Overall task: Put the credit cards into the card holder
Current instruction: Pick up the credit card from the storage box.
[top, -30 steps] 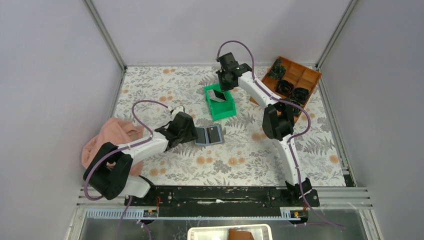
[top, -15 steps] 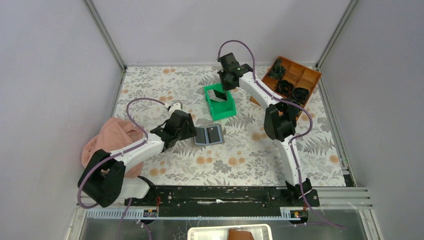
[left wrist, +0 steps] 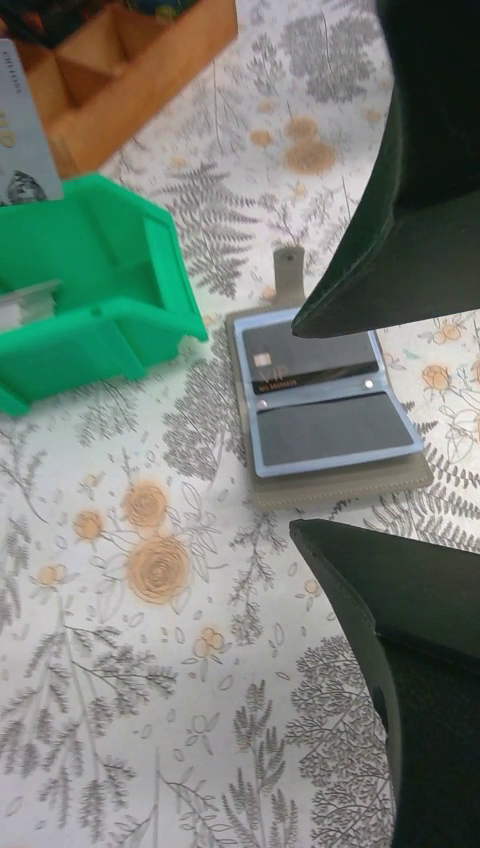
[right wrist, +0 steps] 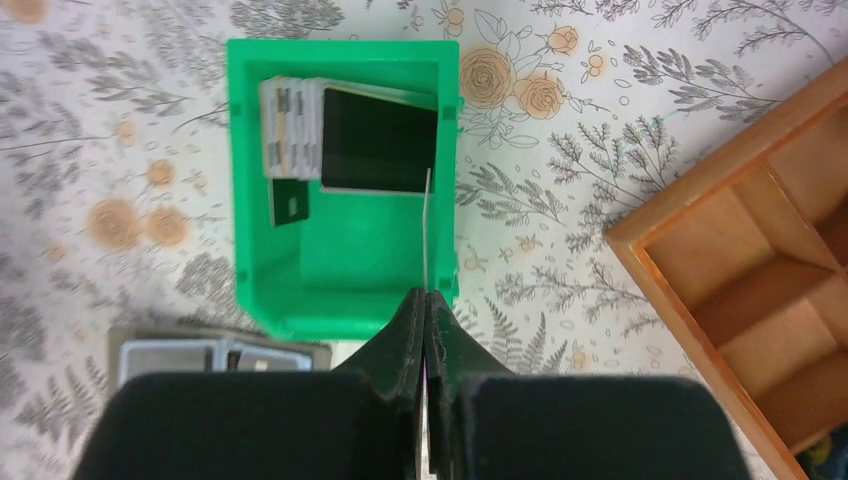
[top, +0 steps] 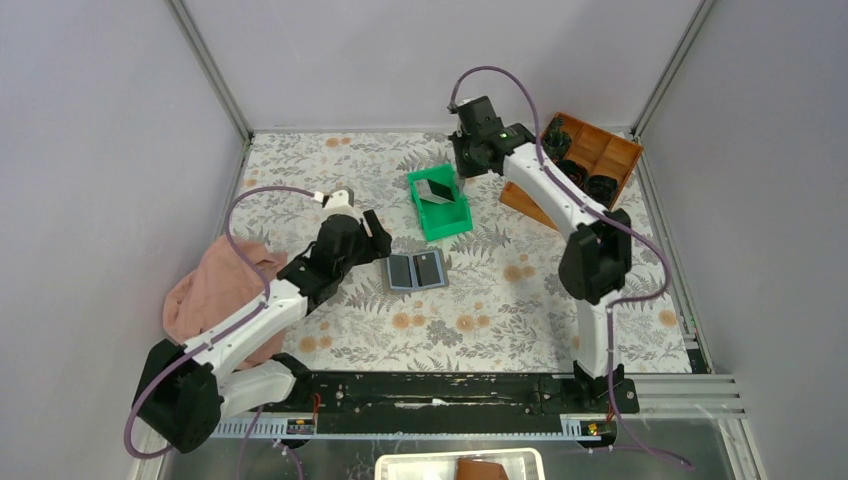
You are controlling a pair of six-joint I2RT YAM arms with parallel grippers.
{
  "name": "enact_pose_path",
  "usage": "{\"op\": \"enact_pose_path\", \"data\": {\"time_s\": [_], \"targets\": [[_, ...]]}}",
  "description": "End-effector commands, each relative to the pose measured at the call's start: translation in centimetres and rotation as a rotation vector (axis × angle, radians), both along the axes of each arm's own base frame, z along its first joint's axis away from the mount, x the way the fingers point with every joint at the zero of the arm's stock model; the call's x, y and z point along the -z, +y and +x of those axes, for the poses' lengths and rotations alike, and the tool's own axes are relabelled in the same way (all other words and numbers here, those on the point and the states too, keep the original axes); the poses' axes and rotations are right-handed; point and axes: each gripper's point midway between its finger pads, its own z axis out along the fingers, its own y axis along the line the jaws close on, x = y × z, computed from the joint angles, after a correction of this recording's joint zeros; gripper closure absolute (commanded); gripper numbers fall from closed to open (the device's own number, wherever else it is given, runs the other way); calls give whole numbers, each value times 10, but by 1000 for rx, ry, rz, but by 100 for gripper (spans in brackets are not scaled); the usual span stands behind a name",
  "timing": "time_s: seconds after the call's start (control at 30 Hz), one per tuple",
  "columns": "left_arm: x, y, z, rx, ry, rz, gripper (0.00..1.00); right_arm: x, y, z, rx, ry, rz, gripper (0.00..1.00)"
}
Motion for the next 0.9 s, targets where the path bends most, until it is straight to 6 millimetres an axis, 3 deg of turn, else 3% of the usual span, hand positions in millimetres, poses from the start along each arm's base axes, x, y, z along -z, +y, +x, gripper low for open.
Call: {"op": "enact_pose_path", "data": {"time_s": [0.0,0.27,0.53,0.7,0.87], "targets": [[-34,-1,10,20,-145,-36,25,-71,3,-25,-60,-106,101,100],[-79,-22,3,205,-305,-148,18,-102,13,-100,-260,17,259,100],[-106,-48,-16,498,-348,-311,18,-109,35,-181,-493,231,506,100],[-114,-62,-32,665,-320,-407,18,-101,40,-218,-576,333,622,100],[-116,-73,-49,795,-282,-494,19,-97,46,-235,-618,391,715,100]]}}
